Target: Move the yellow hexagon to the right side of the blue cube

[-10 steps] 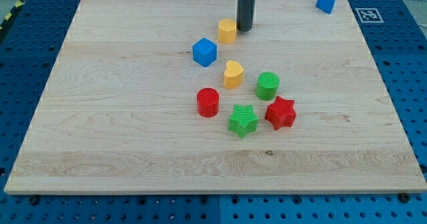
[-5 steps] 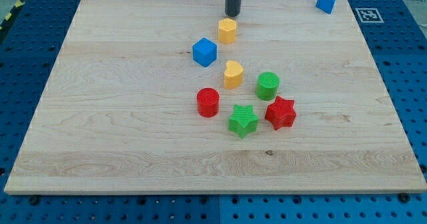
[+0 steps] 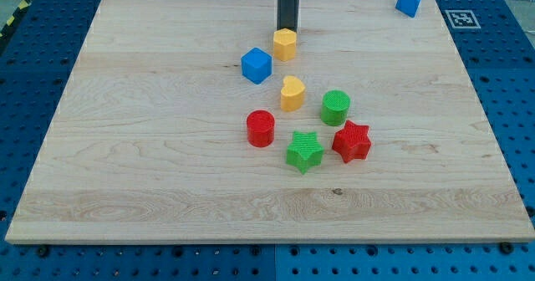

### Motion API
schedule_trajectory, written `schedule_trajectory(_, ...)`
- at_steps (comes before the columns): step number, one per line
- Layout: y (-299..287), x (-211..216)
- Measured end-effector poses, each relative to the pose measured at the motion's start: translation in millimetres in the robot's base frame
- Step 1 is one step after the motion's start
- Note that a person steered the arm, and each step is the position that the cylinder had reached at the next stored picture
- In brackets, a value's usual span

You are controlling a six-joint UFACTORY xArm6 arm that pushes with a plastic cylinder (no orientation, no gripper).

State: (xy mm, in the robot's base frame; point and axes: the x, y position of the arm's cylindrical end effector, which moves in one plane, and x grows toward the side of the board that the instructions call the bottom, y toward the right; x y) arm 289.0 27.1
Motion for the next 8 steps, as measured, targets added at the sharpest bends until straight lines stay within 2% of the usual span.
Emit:
schedule_trajectory(2,-9,2)
schedule_trajectory(3,-33,-3)
schedule_trajectory(5,0,-3)
schedule_trajectory(8,0,24)
